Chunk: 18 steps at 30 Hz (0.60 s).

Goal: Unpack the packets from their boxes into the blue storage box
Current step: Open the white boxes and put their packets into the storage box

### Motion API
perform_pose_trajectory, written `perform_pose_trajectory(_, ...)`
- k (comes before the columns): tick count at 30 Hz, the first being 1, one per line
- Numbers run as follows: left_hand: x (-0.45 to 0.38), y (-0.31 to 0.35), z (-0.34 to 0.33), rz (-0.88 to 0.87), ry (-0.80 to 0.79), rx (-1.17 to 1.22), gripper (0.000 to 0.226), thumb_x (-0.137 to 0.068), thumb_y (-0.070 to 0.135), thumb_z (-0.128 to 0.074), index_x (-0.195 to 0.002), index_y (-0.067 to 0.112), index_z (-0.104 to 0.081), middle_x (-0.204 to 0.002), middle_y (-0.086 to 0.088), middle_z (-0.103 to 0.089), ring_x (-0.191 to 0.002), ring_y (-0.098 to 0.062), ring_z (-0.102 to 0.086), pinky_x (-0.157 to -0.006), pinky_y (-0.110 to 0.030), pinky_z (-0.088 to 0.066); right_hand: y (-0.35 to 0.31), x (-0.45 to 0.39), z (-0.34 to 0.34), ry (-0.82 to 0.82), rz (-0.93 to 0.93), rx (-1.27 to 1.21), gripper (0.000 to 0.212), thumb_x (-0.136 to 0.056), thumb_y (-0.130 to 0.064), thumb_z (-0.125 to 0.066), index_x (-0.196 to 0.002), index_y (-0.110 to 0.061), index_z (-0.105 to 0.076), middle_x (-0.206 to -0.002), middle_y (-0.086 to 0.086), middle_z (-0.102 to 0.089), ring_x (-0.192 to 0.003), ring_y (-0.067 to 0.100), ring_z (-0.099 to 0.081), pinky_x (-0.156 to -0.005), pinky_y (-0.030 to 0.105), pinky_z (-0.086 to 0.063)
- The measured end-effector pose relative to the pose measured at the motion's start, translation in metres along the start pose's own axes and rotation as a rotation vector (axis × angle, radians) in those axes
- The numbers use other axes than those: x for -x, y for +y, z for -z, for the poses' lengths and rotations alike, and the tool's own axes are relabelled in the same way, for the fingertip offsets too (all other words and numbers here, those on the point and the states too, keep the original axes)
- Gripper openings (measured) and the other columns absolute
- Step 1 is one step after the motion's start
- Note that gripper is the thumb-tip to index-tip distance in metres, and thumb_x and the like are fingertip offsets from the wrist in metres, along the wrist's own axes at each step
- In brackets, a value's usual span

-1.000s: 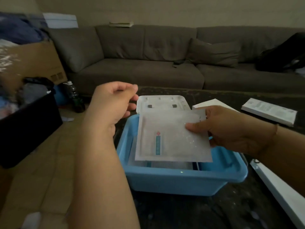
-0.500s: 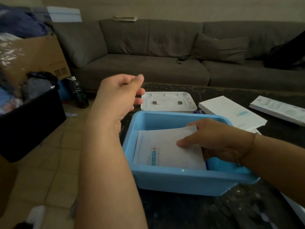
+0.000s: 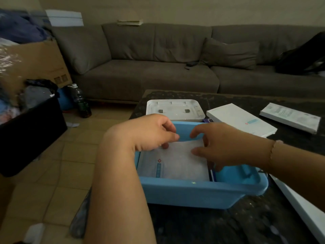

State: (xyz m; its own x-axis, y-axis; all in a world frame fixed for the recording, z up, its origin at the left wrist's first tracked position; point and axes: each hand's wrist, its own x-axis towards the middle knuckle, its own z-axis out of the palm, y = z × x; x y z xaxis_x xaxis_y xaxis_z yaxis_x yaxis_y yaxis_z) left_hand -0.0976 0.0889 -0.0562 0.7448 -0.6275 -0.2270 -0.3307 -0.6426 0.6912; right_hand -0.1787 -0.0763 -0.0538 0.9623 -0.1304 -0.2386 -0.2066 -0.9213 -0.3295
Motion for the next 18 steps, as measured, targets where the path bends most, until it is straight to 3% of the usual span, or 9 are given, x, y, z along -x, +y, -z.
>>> perform_pose_trajectory(2, 0.000, 0.001, 0.001, 0.015, -0.002, -0.037, 0.009, -0.092, 0.036, -0.066, -0.097, 0.034, -0.059, -0.102, 0.003, -0.074, -0.099, -0.014, -0.069, -0.093, -0.048, -0.055, 0.004, 0.001, 0.000, 0.071, 0.004, 0.087, 0.041, -0.092, -0.026, -0.064, -0.130, -0.032, -0.051, -0.123, -0.002, -0.053, -0.095, 0.013, -0.055, -0.090, 0.030, -0.052)
perform_pose_trajectory(5, 0.000, 0.004, 0.001, 0.054, -0.002, -0.056, 0.008, -0.092, 0.036, -0.066, -0.095, 0.034, -0.059, -0.101, 0.002, -0.074, -0.100, -0.017, -0.069, -0.091, -0.046, -0.057, 0.005, 0.007, -0.001, 0.099, 0.023, 0.234, 0.037, -0.093, -0.021, -0.061, -0.129, -0.028, -0.056, -0.129, 0.000, -0.050, -0.113, 0.017, -0.052, -0.099, 0.030, -0.045)
perform_pose_trajectory(9, 0.001, 0.008, 0.000, 0.123, 0.012, -0.034, 0.007, -0.093, 0.034, -0.066, -0.092, 0.030, -0.060, -0.103, -0.001, -0.073, -0.100, -0.021, -0.070, -0.090, -0.044, -0.058, 0.007, 0.009, -0.005, 0.035, 0.045, 0.290, 0.028, -0.095, -0.026, -0.057, -0.123, -0.026, -0.062, -0.125, -0.002, -0.058, -0.111, 0.015, -0.054, -0.099, 0.025, -0.042)
perform_pose_trajectory(18, -0.002, 0.013, -0.004, 0.188, 0.032, -0.117, 0.017, -0.094, 0.040, -0.063, -0.094, 0.024, -0.067, -0.099, -0.001, -0.074, -0.101, -0.021, -0.070, -0.093, -0.044, -0.056, 0.017, 0.007, -0.008, 0.007, 0.049, 0.257, 0.039, -0.094, -0.017, -0.061, -0.129, -0.033, -0.055, -0.126, -0.006, -0.057, -0.111, 0.013, -0.055, -0.103, 0.030, -0.043)
